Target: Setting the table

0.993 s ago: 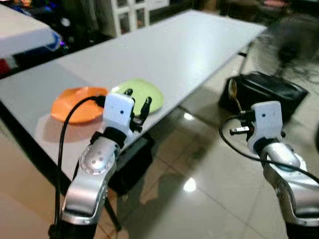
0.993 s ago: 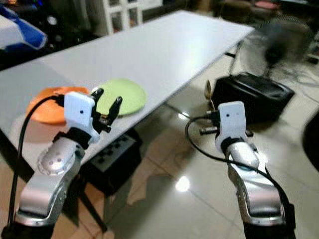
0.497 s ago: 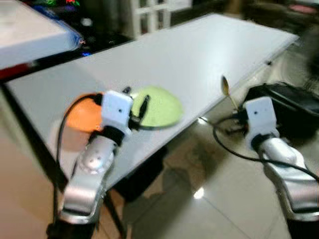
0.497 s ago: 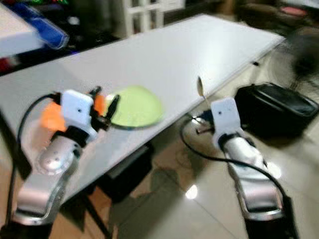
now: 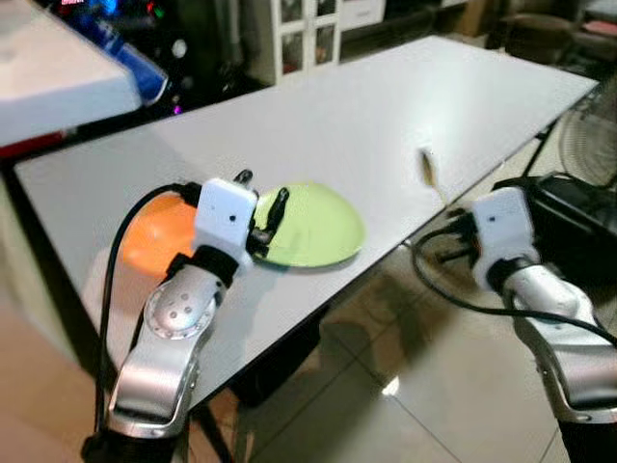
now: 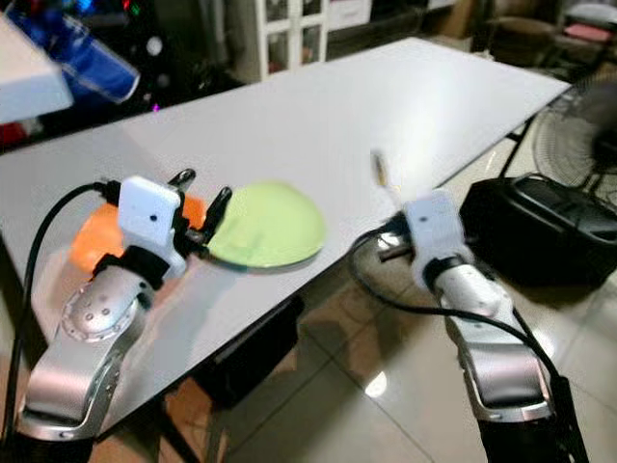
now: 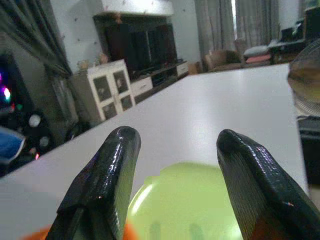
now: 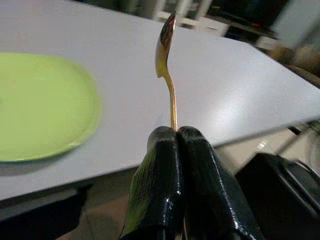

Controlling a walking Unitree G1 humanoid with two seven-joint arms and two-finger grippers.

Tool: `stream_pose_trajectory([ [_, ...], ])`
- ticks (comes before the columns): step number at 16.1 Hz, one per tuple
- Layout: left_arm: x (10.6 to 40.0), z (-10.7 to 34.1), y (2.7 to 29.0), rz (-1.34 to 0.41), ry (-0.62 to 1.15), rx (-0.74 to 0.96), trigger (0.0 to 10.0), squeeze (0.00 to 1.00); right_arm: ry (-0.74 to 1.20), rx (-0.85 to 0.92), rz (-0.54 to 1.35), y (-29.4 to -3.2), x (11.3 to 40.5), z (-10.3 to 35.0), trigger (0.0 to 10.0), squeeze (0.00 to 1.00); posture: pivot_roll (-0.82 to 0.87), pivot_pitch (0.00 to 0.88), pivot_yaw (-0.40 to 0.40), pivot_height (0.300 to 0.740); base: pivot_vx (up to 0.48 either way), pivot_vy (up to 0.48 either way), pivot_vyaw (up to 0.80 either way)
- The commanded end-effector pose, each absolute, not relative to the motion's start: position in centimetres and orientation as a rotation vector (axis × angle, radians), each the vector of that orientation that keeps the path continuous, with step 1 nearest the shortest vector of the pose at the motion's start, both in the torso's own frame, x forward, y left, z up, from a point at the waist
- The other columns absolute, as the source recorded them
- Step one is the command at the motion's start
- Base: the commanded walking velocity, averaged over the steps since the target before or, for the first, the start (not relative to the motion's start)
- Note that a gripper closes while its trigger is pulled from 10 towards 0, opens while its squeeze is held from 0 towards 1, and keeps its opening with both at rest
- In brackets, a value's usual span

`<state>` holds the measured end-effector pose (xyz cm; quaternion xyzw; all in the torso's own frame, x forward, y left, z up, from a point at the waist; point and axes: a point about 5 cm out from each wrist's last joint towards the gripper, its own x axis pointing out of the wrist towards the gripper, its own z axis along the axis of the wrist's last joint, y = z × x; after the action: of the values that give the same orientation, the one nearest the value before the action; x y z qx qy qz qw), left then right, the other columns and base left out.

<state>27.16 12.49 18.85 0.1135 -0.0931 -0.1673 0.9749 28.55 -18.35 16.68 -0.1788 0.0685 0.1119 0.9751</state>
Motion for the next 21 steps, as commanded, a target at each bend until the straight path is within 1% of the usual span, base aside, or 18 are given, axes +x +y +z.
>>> stream_pose_trajectory([
  [1,27.0,19.1,12.5,-0.343,-0.188,0.243,10.0,0.0,0.132,-0.372,0.298,-17.9,28.9,16.8,10.0,0.0,0.0,0.0,-0.019,0.74,0.0,0.0,0.0],
  [3,27.0,19.0,12.7,-0.355,-0.16,0.262,10.0,0.0,0.141,-0.383,0.361,-17.4,29.4,16.5,10.0,0.0,0.01,0.003,-0.017,0.74,0.0,0.0,0.0],
  [7,26.9,19.0,13.1,-0.382,-0.112,0.268,10.0,0.0,0.145,-0.365,0.44,-16.4,33.1,15.7,10.0,0.0,0.03,0.022,0.004,0.74,0.0,0.0,0.0],
  [8,26.8,19.0,13.1,-0.383,-0.108,0.269,10.0,0.0,0.147,-0.366,0.452,-16.2,33.5,15.6,10.0,0.0,0.03,0.024,0.005,0.74,0.0,0.0,0.0],
  [11,26.1,19.5,13.6,-0.389,-0.09,0.278,10.0,0.0,0.159,-0.296,0.559,-14.3,37.0,15.5,10.0,0.0,0.06,0.075,0.004,0.74,0.0,0.0,0.0],
  [12,25.8,19.6,13.7,-0.383,-0.084,0.279,10.0,0.0,0.166,-0.289,0.589,-13.6,37.6,15.4,10.0,0.0,0.07,0.092,0.001,0.74,0.0,0.0,0.0],
  [15,24.8,20.0,14.2,-0.367,-0.073,0.278,10.0,0.0,0.181,-0.238,0.633,-12.1,38.6,15.9,10.0,0.0,0.1,0.145,-0.012,0.74,0.0,0.0,0.0],
  [20,23.4,20.6,15.0,-0.356,-0.046,0.279,10.0,0.0,0.218,-0.123,0.661,-11.1,39.5,16.2,10.0,0.0,0.13,0.219,-0.018,0.74,0.0,0.0,0.0],
  [21,23.2,20.7,15.1,-0.356,-0.039,0.281,10.0,0.0,0.223,-0.129,0.672,-10.9,39.5,16.2,10.0,0.0,0.13,0.225,-0.017,0.74,0.0,0.0,0.0],
])
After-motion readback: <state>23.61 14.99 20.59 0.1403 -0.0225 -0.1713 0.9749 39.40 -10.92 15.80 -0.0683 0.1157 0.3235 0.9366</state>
